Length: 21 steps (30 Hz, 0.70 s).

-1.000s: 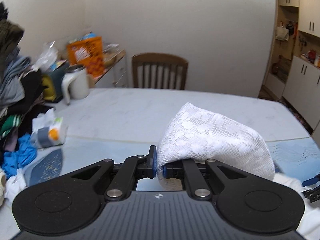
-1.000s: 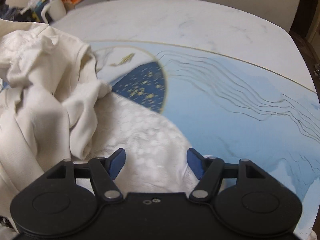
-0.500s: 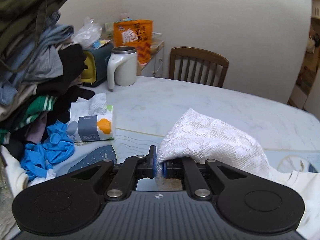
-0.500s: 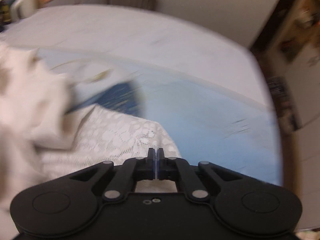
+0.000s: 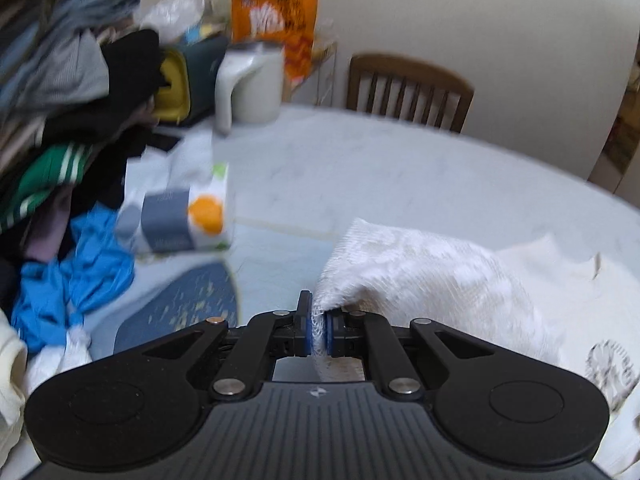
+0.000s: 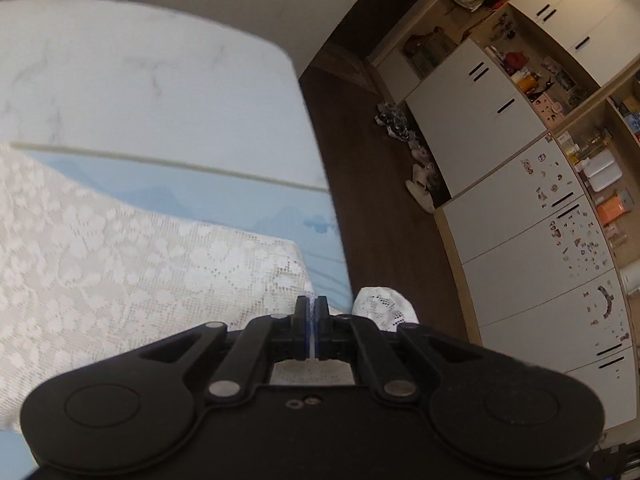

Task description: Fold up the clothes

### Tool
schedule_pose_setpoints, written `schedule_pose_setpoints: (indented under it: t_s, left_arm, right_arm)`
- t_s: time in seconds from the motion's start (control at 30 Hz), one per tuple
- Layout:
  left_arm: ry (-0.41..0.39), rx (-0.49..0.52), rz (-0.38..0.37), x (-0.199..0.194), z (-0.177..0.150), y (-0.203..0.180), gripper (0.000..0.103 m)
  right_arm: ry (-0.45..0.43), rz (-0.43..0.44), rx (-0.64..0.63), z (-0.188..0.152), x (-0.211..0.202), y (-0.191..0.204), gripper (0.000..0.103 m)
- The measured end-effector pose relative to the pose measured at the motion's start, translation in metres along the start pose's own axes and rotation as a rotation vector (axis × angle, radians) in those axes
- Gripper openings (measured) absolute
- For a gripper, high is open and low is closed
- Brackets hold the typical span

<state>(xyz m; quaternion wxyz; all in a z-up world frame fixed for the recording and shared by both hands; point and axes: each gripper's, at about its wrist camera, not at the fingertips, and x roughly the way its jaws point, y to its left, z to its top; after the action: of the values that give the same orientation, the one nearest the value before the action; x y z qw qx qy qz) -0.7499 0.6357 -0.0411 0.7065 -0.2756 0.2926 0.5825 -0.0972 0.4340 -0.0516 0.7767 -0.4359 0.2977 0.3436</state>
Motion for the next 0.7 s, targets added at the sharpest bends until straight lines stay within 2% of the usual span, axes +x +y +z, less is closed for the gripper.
schedule_pose_setpoints:
  t_s: [0.03,0.07,0.13,0.2,0.3,0.33,0.37,0.53,0.6,0.7]
  left_arm:
    - [0.02,0.009,0.001,0.003,-0.002,0.0,0.006]
    - [0.039,0.017,-0.004,0.004,-0.004,0.0,0.006]
    - [0.071,0.069,-0.011,-0.001,-0.006,0.001,0.009]
    - [0.104,0.141,-0.008,-0.008,-0.009,0.002,0.016]
    - [0.146,0.291,0.019,-0.026,-0.02,0.005,0.043]
    - [0.15,0.337,0.023,-0.033,-0.024,0.004,0.059]
    - [0.143,0.379,0.018,-0.042,-0.027,0.002,0.068]
    - [0.05,0.506,-0.141,-0.072,-0.028,-0.039,0.082]
    - [0.018,0.538,-0.214,-0.072,-0.026,-0.063,0.082]
    - [0.006,0.58,-0.291,-0.059,-0.025,-0.099,0.082]
  right_arm:
    - [-0.005,0.042,-0.01,0.001,-0.005,0.004,0.094]
    - [-0.009,0.084,-0.021,0.003,-0.011,0.007,0.103]
    - [-0.019,0.167,-0.041,0.006,-0.021,0.014,0.103]
    - [-0.028,0.251,-0.062,0.009,-0.032,0.021,0.103]
    - [-0.042,0.377,-0.093,0.013,-0.048,0.032,0.103]
    - [-0.046,0.419,-0.103,0.014,-0.053,0.035,0.103]
    - [-0.051,0.46,-0.113,0.016,-0.058,0.039,0.103]
    - [-0.062,0.679,-0.172,0.024,-0.083,0.065,0.103]
    - [-0.04,0.77,-0.218,0.027,-0.089,0.09,0.103]
    - [-0.014,0.833,-0.297,0.022,-0.102,0.13,0.103]
